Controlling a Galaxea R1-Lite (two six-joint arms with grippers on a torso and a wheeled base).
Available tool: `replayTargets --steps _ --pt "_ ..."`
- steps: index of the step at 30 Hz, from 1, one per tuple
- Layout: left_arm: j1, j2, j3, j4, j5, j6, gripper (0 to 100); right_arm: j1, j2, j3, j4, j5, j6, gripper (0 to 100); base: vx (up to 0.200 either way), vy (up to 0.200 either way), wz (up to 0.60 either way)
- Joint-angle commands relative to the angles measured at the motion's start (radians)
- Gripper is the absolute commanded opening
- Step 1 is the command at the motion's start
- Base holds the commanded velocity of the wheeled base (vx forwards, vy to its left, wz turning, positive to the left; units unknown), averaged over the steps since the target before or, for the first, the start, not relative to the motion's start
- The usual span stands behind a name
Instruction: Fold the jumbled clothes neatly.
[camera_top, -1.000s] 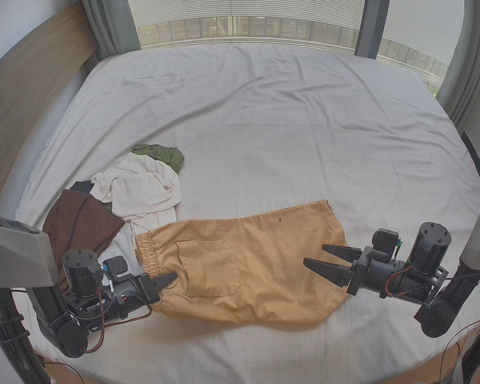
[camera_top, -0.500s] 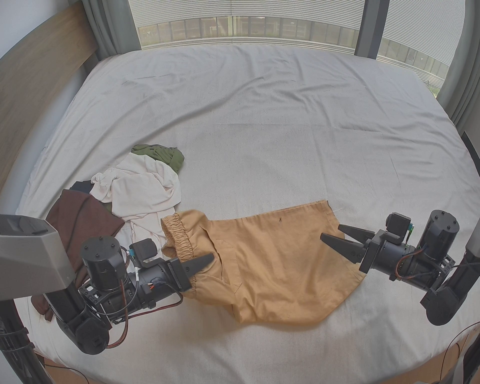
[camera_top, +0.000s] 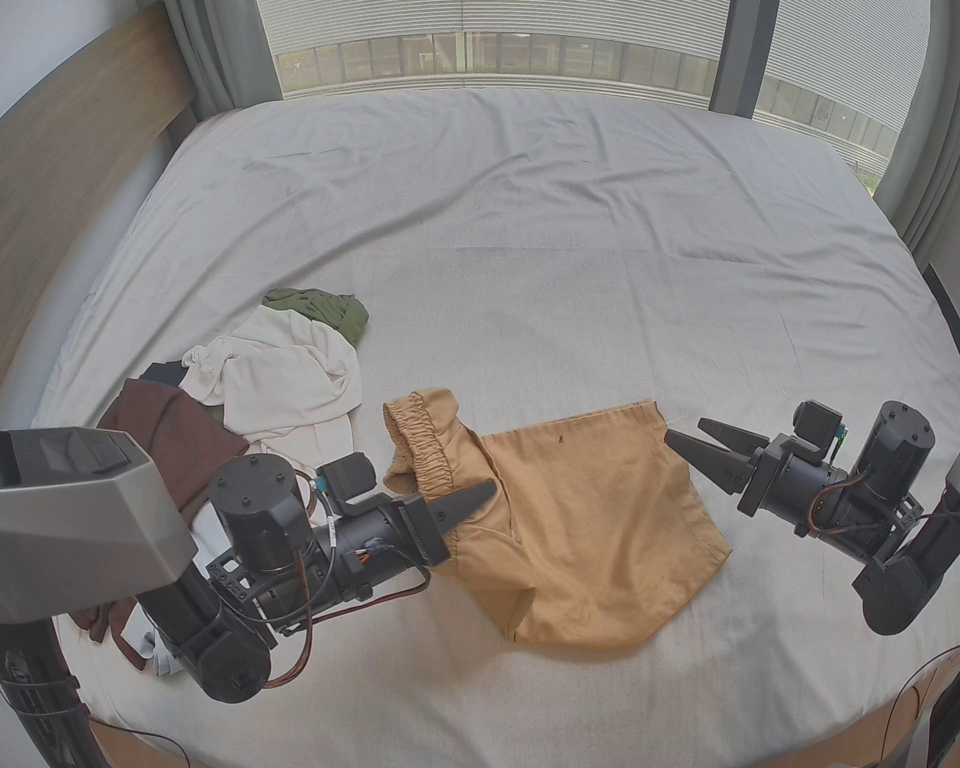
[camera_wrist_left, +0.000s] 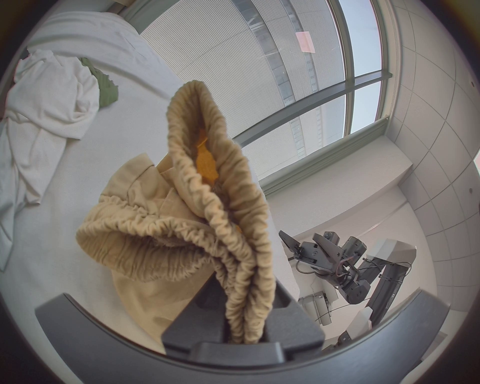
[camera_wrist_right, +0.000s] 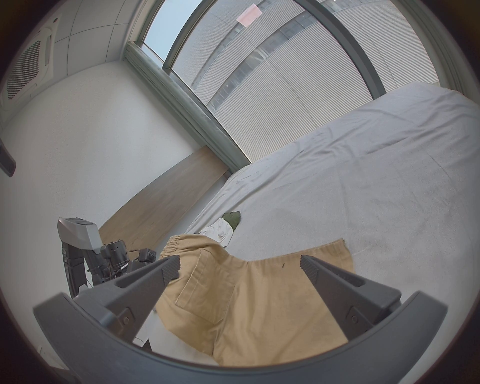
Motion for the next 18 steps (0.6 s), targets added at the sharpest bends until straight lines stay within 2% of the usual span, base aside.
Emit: replayTargets --steps 1,18 --pt "-0.023 0.013 -0.021 0.001 0.001 -0.006 0 -0.011 -0.003 -0.015 0.000 -0.001 0.001 100 0.000 0.000 0.00" --pt "-0.120 0.050 -0.133 0.017 0.004 -0.033 0 -0.062 -0.016 -0.072 0.000 -0.007 0.034 100 0.000 0.000 0.00"
